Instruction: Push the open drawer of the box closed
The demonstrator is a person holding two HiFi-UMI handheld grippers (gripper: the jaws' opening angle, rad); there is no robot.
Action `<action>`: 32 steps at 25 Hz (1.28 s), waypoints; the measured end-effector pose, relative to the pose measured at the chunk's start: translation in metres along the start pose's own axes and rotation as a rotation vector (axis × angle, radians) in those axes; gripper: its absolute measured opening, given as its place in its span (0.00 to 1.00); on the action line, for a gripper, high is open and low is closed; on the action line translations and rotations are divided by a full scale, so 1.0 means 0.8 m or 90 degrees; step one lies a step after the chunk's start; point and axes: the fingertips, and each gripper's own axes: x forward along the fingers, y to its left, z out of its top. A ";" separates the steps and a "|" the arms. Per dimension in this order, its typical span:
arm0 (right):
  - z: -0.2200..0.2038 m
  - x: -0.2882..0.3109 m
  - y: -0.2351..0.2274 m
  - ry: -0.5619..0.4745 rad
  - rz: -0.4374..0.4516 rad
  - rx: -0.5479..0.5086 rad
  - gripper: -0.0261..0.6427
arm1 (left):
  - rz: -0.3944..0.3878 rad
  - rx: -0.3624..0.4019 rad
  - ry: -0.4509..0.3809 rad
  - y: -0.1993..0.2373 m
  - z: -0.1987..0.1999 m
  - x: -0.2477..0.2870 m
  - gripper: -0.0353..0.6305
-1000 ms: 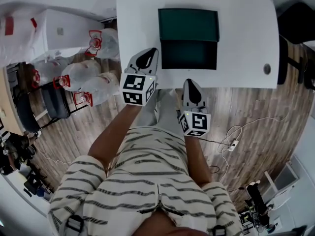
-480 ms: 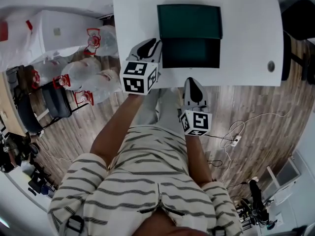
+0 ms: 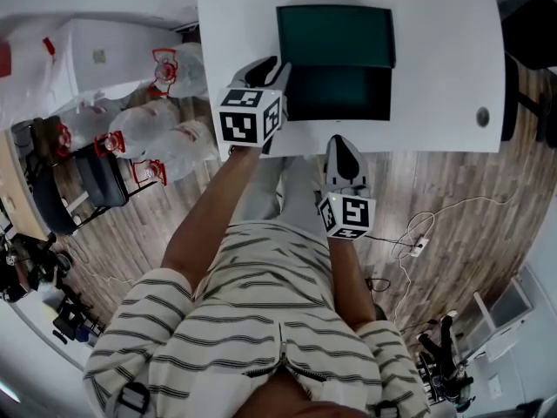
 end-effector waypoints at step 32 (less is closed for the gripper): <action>-0.038 0.027 -0.042 0.084 -0.025 0.006 0.10 | -0.051 -0.114 0.178 0.015 -0.009 0.044 0.19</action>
